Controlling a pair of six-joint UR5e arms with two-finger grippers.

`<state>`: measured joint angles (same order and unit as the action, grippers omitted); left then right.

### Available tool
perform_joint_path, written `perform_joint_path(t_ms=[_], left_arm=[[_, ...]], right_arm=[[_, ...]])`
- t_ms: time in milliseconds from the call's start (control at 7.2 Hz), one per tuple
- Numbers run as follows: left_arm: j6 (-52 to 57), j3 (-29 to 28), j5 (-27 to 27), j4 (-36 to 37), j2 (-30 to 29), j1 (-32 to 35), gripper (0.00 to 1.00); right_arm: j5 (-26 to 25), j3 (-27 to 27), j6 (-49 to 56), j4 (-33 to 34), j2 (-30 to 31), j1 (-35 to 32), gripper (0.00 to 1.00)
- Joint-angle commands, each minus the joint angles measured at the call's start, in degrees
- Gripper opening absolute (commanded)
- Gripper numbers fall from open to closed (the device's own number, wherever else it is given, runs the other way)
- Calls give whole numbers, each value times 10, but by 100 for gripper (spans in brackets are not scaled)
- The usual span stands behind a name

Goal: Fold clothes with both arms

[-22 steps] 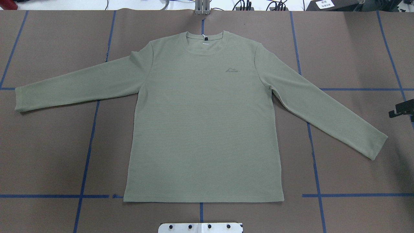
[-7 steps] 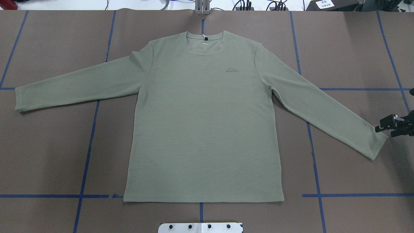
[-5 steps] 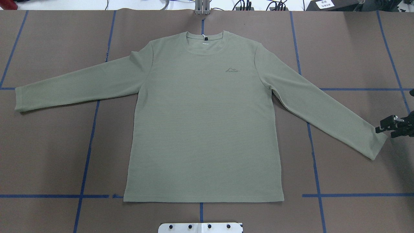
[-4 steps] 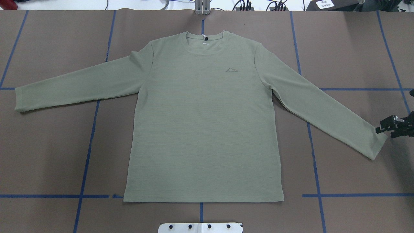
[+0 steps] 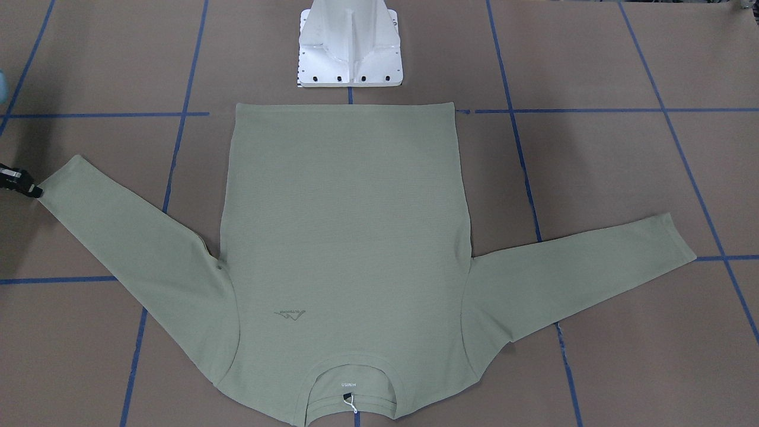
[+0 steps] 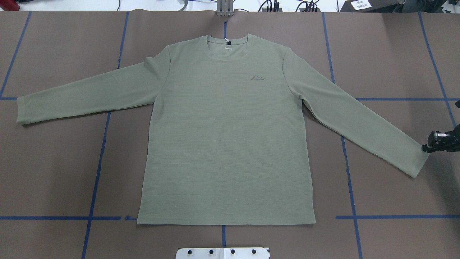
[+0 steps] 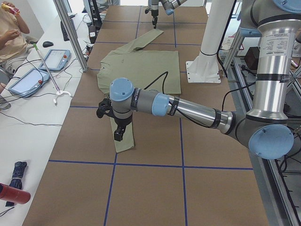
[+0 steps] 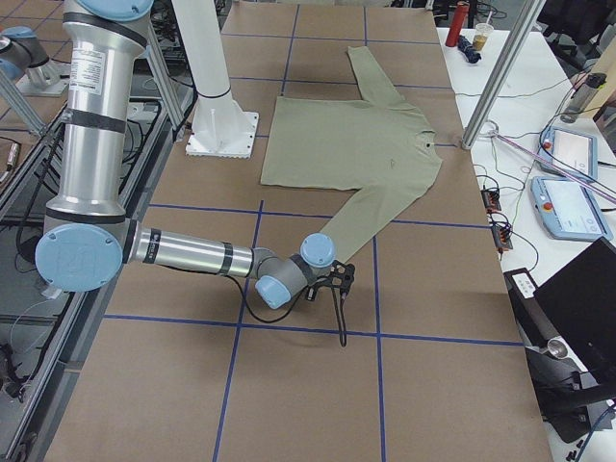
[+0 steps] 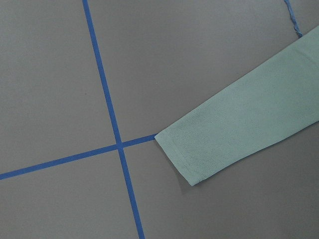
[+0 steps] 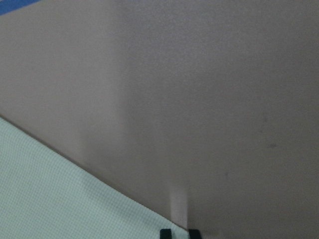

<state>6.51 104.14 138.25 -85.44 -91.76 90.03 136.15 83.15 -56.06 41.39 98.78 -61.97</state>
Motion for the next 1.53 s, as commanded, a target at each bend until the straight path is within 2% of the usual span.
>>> perform_joint_path(t_ms=[0,139,278,417,556,972,1250,1389], left_arm=[[-1,2,1,1,0,1,100],[-1,4,1,2,0,1,100],[-1,4,1,3,1,1,100],[-1,4,1,3,1,1,100],[-1,4,1,3,1,1,100],[0,8,1,2,9,2,100],[0,8,1,2,9,1,100],[0,8,1,2,9,1,100]], right_arm=[[1,1,1,-1,2,-1,0],[3,7,0,-1,5,-1,0],[1,7,0,0,5,-1,25],[-3,7,1,0,5,-1,70],[-5,4,1,0,4,-1,72],[-9,3,1,0,5,0,71],[-14,2,1,2,4,6,66],[-14,2,0,4,3,7,53]])
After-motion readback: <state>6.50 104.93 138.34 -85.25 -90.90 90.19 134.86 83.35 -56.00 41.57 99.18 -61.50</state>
